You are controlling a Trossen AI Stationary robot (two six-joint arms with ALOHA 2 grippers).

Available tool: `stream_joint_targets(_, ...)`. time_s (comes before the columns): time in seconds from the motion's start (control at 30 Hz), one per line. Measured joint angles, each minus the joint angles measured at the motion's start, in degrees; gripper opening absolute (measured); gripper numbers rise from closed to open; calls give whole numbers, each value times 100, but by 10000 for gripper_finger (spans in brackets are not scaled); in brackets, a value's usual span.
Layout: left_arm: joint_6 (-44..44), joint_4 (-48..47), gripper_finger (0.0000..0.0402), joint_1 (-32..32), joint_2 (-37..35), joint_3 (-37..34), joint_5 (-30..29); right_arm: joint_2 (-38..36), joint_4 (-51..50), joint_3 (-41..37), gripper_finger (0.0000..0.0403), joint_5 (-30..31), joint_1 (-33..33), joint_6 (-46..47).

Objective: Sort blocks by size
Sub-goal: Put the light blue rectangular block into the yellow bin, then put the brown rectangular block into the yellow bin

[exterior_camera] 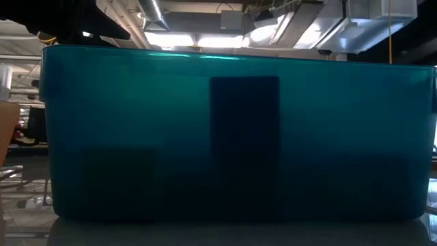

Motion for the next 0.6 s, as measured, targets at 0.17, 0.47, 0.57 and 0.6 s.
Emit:
stream_joint_targets(0.17,-2,2,250,0,0,0,0,1,-132,-14,206,1,-57,537)
stream_joint_targets(0.47,0,39,250,0,0,0,0,0,-264,-12,272,-283,-1114,-627)
stream_joint_targets(0.57,0,43,250,0,0,0,0,0,-478,-10,274,-32,-1669,-1513)
stream_joint_targets(0.6,0,42,250,0,0,0,0,0,-616,-10,273,83,-1855,-1796)
